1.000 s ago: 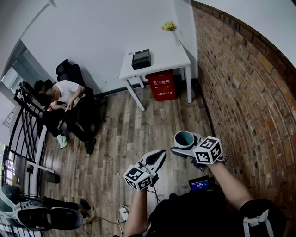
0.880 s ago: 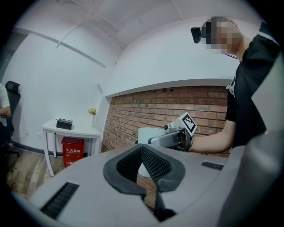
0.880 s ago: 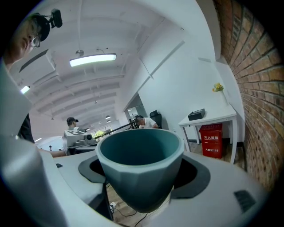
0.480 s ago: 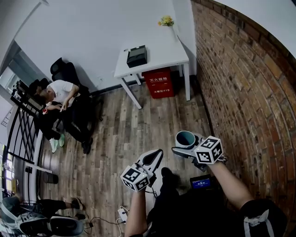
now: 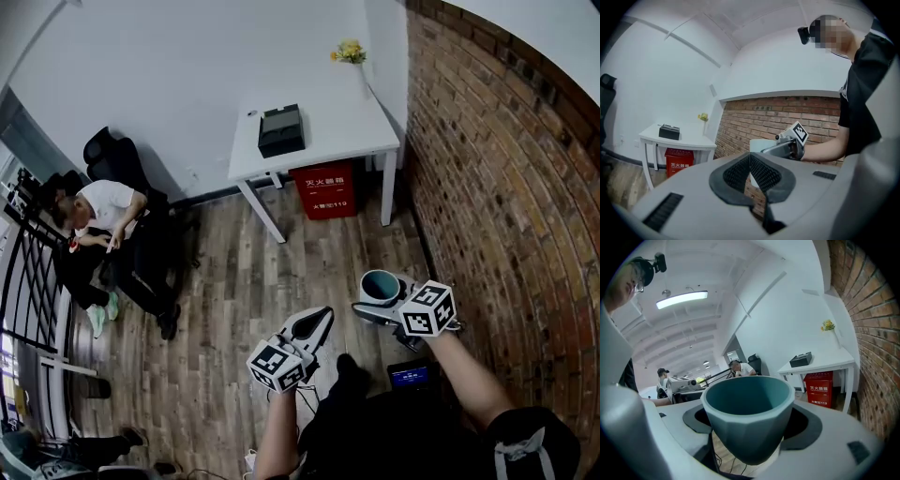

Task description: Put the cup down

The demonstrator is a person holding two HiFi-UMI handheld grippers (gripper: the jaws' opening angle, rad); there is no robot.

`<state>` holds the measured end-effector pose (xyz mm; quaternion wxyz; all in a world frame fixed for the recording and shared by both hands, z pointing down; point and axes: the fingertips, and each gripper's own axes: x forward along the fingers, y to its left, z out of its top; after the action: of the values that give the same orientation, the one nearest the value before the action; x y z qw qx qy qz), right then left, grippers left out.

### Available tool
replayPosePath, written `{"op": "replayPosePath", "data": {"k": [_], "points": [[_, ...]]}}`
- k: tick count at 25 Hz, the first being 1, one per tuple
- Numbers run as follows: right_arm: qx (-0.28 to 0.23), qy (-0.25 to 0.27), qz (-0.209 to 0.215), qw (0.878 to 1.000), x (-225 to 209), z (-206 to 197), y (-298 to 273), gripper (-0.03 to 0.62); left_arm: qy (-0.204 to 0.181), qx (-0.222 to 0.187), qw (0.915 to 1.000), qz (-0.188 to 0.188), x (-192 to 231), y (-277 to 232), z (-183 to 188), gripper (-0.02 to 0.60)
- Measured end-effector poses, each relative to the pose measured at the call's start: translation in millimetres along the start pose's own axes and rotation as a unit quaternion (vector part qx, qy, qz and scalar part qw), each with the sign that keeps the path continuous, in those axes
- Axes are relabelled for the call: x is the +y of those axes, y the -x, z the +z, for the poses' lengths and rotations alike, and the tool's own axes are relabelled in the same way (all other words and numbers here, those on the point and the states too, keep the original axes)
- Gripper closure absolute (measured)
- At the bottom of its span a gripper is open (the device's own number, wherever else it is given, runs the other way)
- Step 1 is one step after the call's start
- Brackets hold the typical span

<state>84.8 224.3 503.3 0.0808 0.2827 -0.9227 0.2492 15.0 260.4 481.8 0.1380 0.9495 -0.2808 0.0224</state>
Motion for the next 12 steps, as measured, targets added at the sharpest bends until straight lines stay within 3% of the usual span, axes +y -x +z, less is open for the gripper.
{"op": "replayPosePath", "data": {"k": [6, 12], "points": [[-0.012, -0.004, -0.013, 1.000, -40, 58, -80, 0.194, 0.001, 0.005, 0.9999, -0.009, 104, -12, 29, 0.572], [0.002, -0.007, -0.021, 1.000, -73, 82, -131, 0.193, 0.014, 0.008, 0.9997, -0.021, 163, -26, 38, 0.572]]}}
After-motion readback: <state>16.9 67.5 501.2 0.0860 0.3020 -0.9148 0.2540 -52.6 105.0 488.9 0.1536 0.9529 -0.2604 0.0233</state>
